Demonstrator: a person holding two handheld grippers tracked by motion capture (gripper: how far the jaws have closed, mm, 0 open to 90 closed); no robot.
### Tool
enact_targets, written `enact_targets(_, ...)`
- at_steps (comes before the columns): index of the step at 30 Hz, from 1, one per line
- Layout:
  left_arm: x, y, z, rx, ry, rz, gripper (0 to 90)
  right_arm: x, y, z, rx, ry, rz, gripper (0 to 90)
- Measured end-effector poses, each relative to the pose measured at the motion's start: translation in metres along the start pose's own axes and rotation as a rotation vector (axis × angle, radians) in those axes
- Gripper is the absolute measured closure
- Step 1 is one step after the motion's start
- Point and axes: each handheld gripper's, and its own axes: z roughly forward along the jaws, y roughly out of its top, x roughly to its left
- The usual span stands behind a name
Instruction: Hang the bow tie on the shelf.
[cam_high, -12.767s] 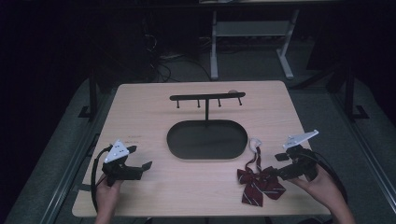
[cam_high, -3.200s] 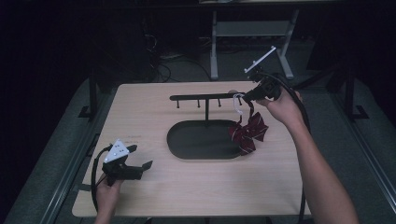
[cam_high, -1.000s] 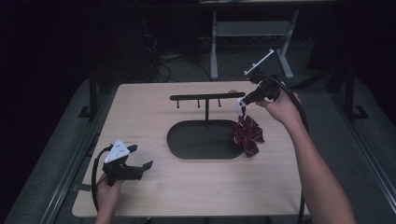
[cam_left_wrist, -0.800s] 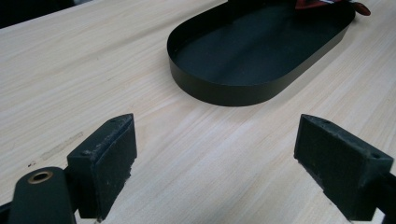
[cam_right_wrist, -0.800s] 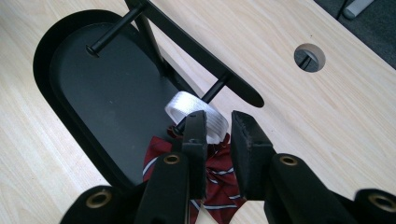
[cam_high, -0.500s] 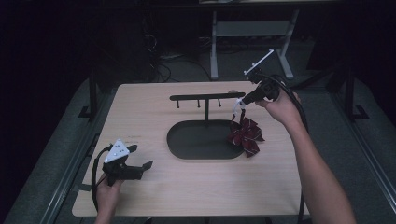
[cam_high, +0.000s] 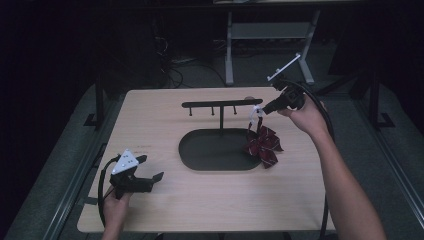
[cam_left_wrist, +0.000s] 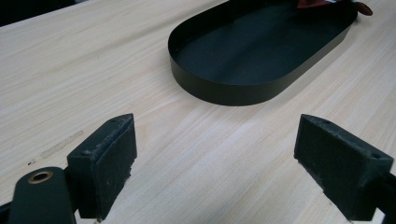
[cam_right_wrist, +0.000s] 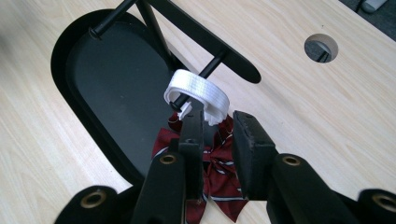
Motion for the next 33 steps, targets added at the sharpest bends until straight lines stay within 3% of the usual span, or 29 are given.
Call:
enact_targets(15, 0.0, 0.0, 0.0, 0.003, -0.001, 0.001, 13.0, -0.006, -0.01, 0.0, -0.003, 0.017, 0.011, 69.6)
enact_targets(33, -0.001, -0.001, -0.001, -0.003, -0.001, 0.0, 13.0, -0.013, -0.03, 0.006, -0.01, 0.032, 0.06, 63.1)
